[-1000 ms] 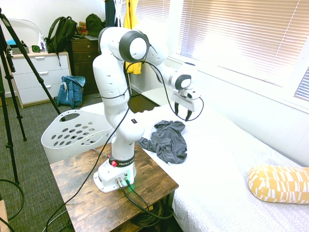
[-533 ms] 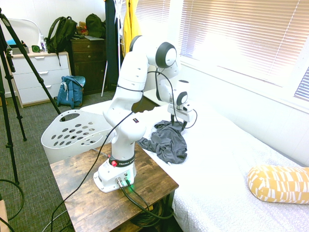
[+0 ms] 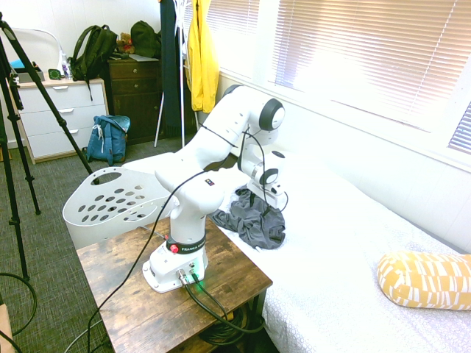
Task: Put my clothes in the laundry bag
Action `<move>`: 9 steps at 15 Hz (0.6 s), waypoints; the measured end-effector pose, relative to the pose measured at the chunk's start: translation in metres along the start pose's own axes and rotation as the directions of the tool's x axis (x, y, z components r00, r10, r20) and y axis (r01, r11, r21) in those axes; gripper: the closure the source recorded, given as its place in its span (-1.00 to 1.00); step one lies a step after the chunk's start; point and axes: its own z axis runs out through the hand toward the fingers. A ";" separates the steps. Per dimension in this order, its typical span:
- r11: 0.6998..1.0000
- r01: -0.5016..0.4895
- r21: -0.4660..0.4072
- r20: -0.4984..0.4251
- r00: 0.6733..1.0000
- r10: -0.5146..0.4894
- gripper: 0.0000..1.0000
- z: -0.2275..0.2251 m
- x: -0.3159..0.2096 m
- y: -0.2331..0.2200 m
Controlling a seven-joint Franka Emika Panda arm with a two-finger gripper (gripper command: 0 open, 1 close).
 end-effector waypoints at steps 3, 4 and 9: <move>1.000 0.025 0.012 0.041 0.999 -0.025 -1.00 0.033 -0.005 0.009; 0.999 0.049 0.019 0.044 0.998 -0.050 -1.00 0.043 -0.009 0.011; 0.972 0.232 0.024 0.069 0.970 -0.233 -1.00 0.099 -0.085 0.002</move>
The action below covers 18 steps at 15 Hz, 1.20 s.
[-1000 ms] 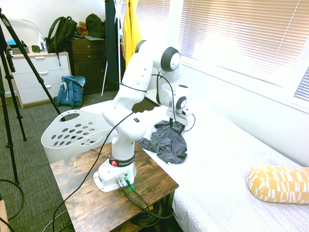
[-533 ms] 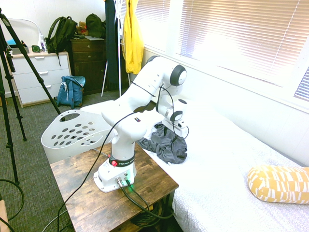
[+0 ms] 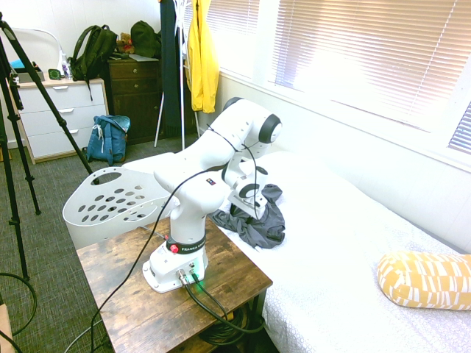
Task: Put my clothes in the laundry bag
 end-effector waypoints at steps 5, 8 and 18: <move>0.998 0.054 -0.016 -0.047 0.997 -0.055 1.00 0.011 -0.012 -0.004; 0.998 0.063 -0.024 -0.052 0.997 -0.064 1.00 0.012 -0.011 -0.003; 0.994 0.081 -0.069 -0.089 0.992 -0.087 1.00 0.015 -0.004 0.005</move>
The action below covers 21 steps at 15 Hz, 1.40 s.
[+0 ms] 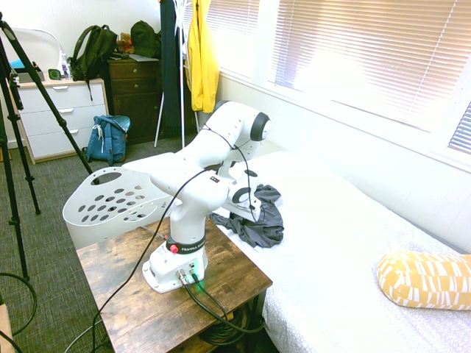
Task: Put my clothes in the laundry bag
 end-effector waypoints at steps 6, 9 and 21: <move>1.000 0.014 -0.008 -0.012 1.000 -0.014 1.00 -0.006 -0.005 -0.006; 0.999 0.024 -0.027 -0.033 0.999 -0.025 1.00 -0.014 -0.013 -0.013; 0.993 0.117 0.017 -0.193 0.975 -0.112 1.00 -0.261 -0.111 -0.153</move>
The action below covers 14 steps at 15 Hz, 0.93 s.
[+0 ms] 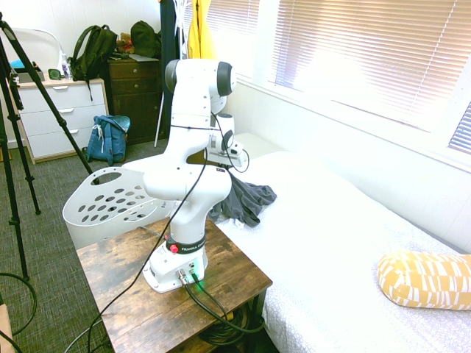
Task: Put my clothes in the laundry bag
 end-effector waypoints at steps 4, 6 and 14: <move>0.998 0.054 0.039 -0.052 0.997 -0.052 1.00 -0.116 -0.067 -0.045; 0.995 0.083 0.063 -0.066 0.995 -0.079 1.00 -0.171 -0.111 -0.058; 0.969 0.216 0.120 -0.108 0.973 -0.204 1.00 -0.316 -0.289 -0.061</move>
